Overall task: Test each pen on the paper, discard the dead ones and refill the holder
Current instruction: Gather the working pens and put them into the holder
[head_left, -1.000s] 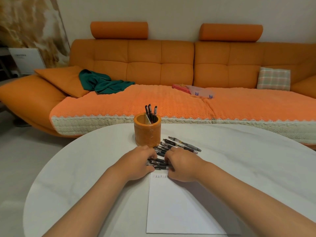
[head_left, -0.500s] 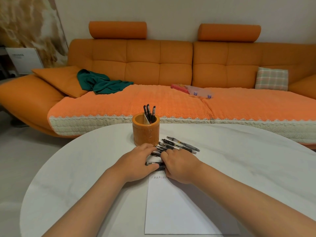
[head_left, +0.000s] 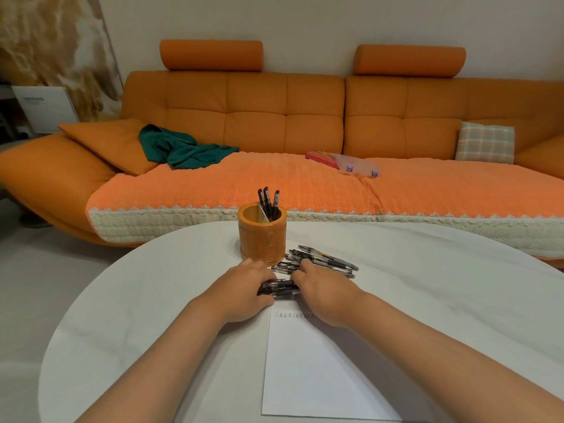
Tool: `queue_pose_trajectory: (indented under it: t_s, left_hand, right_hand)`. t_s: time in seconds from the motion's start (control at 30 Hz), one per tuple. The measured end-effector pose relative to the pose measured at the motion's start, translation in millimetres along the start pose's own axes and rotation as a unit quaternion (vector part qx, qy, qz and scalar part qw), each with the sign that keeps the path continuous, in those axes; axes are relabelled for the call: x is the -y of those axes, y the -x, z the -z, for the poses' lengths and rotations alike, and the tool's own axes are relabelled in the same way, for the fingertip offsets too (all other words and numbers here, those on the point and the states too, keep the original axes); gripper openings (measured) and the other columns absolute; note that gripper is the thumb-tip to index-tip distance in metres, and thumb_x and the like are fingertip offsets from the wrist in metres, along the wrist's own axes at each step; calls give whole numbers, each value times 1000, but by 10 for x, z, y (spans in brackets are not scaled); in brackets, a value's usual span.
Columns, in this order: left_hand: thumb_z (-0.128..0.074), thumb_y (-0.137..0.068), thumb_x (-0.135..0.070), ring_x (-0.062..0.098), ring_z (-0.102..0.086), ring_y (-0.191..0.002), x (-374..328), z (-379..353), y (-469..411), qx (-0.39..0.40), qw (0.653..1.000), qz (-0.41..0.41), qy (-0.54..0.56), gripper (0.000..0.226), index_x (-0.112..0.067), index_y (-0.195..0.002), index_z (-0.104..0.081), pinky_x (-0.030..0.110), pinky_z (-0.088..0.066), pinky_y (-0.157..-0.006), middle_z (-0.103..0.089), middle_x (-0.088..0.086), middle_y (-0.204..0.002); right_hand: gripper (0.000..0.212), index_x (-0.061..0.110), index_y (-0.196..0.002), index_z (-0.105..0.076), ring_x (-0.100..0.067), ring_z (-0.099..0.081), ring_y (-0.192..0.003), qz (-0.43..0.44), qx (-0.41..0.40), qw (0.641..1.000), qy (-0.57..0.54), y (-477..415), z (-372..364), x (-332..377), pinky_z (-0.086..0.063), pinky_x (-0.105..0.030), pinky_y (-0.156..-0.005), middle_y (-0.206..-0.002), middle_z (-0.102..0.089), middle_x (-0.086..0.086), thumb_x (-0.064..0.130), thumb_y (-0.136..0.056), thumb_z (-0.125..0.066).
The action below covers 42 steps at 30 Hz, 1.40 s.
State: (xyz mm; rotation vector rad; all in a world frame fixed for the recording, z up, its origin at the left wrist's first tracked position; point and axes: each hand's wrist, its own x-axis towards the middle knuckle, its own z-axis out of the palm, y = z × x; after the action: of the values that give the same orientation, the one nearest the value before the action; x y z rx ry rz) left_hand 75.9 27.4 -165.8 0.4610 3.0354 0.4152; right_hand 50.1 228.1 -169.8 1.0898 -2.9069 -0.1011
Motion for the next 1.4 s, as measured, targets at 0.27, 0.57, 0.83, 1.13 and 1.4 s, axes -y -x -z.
queue_pose_trajectory:
  t_s: [0.27,0.57,0.83,1.13,1.4]
  left_hand:
    - [-67,-91,-30,4,-62,-84,-33,238,65,-52,982,44,179,26,-39,-115,-60,22,-51,-73,-63,-16,-105]
    - [-62,-96,-10,19,-62,-70,-188,558,60,-159,827,29,538,33,-30,-122,-64,49,-59,-78,-68,19,-100]
    - [-60,-97,-15,14,-53,-62,-271,703,135,-108,869,-6,483,24,-25,-118,-64,23,-50,-62,-71,11,-111]
    - [-64,-95,-19,12,-68,-78,-123,871,15,-238,888,-26,393,30,-40,-116,-63,36,-57,-73,-69,-10,-108]
    - [-58,-98,-28,4,-55,-91,363,746,-154,-357,879,99,299,41,-32,-138,-51,26,-48,-85,-55,-10,-127]
  right_hand:
    - [8,16,-103,-52,-20,-41,-85,8,-53,998,-32,-84,141,-84,-32,-34,-71,-102,-52,-5,18,-101,-45]
    - [18,12,-107,-57,-23,-55,-77,-1,156,750,-642,-81,566,-73,-47,-35,-77,-89,-57,-6,14,-106,-39]
    - [23,12,-117,-58,-25,-64,-101,10,196,690,-696,-165,496,21,-51,-39,-93,-108,-63,-12,6,-105,-40]
    - [18,10,-106,-55,-18,-65,-85,39,41,780,-623,-423,784,261,-53,-30,-78,-92,-63,-8,-2,-102,-41]
    - [23,18,-111,-49,-22,-64,-85,-56,-187,721,-665,-1019,1268,160,-51,-45,-91,-85,-61,-4,1,-104,-36]
